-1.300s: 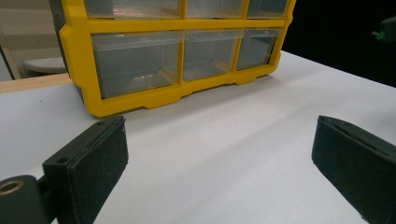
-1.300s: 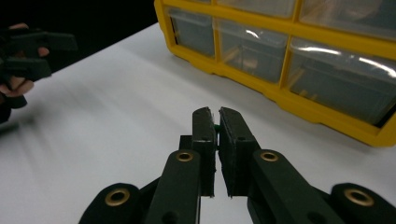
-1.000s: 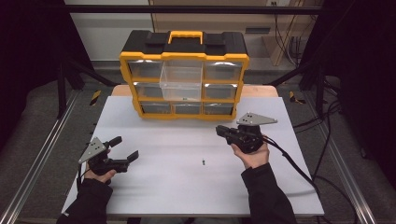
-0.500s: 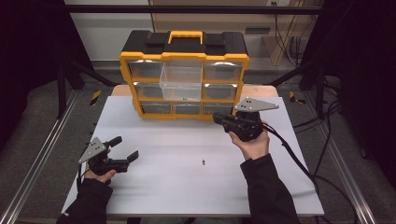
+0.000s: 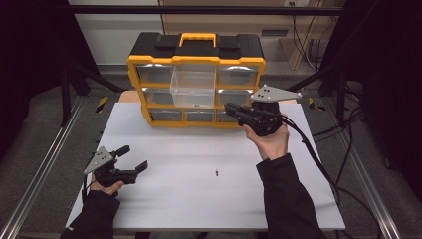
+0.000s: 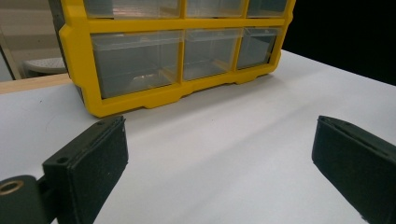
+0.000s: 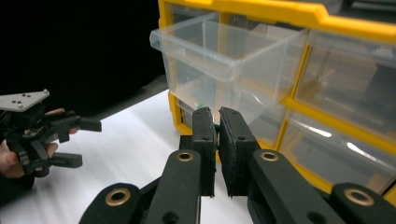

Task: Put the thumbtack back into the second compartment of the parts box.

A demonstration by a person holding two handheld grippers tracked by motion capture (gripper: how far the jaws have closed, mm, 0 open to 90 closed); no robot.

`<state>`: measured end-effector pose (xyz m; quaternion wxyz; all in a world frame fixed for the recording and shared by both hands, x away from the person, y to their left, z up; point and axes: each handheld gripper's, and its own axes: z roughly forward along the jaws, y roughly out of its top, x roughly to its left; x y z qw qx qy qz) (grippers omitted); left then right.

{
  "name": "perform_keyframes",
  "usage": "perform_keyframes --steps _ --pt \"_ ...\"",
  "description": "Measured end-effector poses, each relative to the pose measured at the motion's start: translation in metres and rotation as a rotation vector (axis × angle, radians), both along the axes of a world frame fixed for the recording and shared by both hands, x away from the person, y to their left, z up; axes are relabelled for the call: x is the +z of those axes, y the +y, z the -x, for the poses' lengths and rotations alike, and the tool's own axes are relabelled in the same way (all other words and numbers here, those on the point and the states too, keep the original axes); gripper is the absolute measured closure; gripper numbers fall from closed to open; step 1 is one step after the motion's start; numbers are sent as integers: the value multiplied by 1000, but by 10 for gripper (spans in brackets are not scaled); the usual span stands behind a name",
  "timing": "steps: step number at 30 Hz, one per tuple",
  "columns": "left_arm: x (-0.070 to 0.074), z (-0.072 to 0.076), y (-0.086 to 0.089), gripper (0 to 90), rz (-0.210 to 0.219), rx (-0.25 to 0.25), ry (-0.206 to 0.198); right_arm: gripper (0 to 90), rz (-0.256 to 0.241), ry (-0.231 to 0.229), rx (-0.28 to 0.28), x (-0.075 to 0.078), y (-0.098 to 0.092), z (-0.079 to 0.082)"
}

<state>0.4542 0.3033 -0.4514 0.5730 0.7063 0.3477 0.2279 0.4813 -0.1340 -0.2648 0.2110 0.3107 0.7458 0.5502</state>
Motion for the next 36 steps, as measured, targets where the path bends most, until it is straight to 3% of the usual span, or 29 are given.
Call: perform_keyframes --steps 21,36 --pt "0 0 0 32 1 0 -1 852 10 -36 -7 44 30 -24" --pt "0 0 0 32 3 0 -2 851 50 -27 -32 44 54 -57"
